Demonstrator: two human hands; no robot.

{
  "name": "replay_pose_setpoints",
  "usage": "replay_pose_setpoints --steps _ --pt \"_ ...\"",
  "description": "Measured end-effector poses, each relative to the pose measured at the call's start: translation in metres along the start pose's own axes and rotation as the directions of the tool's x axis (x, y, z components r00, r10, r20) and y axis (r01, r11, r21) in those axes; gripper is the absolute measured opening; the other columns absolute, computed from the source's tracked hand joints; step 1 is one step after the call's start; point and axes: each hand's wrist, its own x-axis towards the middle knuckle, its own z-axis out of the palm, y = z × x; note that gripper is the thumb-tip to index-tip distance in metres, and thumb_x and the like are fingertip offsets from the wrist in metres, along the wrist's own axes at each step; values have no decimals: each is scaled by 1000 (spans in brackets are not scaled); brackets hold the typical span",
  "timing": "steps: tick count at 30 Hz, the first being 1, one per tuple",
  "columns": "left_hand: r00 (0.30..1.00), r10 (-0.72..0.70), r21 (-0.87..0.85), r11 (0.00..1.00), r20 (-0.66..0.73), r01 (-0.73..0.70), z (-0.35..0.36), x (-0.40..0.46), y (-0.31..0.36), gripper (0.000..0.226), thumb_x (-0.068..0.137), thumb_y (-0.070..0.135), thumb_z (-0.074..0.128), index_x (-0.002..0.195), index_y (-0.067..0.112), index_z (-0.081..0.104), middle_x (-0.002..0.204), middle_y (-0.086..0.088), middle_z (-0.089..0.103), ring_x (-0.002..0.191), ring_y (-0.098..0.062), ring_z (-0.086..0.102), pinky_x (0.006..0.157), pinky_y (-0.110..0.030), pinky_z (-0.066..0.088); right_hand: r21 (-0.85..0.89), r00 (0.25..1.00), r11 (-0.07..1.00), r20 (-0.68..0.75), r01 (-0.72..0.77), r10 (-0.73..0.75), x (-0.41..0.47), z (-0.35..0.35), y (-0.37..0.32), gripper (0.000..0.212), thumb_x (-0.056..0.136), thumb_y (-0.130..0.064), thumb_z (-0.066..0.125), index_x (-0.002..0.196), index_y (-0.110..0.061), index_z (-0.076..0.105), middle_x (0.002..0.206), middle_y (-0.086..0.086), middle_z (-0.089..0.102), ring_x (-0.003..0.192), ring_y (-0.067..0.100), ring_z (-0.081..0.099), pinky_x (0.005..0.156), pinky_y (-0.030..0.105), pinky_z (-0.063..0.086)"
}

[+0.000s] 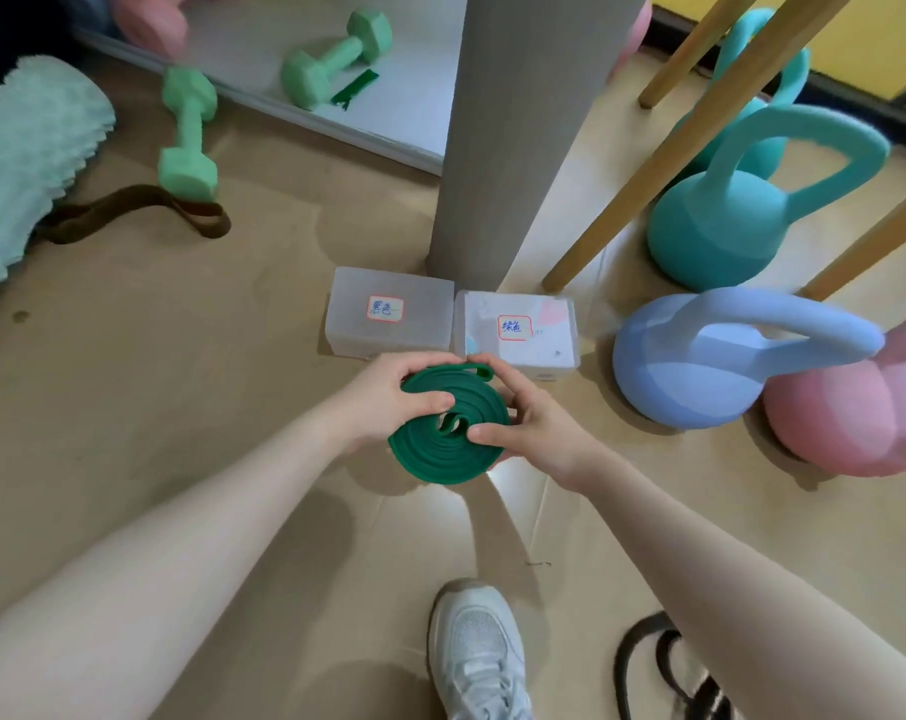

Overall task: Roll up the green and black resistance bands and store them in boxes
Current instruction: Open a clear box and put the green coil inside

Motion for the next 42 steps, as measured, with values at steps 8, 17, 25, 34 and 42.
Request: replay_pose_setpoints --steps 8,17,25,34,42 --pt "939 -204 -180 971 -276 158 25 56 -24 38 86 12 62 118 32 57 104 10 65 98 -11 60 76 -20 47 497 835 839 -349 -220 426 53 -54 43 37 91 -34 56 116 -7 53 96 6 59 73 13 62 53 26 53" --pt "927 -199 -123 978 -317 168 28 63 -51 42 87 13 61 123 33 56 109 9 64 100 -10 59 78 -20 46 868 697 490 -307 -74 648 105 -58 57 32 86 -31 64 108 -10 55 104 11 61 90 21 59 71 28 54" --pt "950 -179 -52 984 -254 172 19 67 -62 42 86 13 62 122 34 56 110 9 64 99 -9 60 72 -17 46 825 630 563 -410 -53 660 106 -59 73 23 88 -12 58 66 -9 51 58 2 46 52 14 49 40 22 46" --pt "964 -174 17 983 -200 181 12 83 -72 41 87 14 61 121 36 56 113 7 63 102 -11 60 85 -26 50 -933 908 349 -221 -91 -355 121 -97 57 74 72 -52 70 131 -17 42 149 13 30 139 34 22 113 45 17" --pt "973 -197 51 978 -118 204 12 77 -78 44 86 12 62 121 37 56 109 18 62 99 2 58 81 -12 44 -1000 988 14 -26 -24 -151 145 -119 48 101 61 -71 64 138 -26 17 149 14 22 138 37 19 112 51 15"
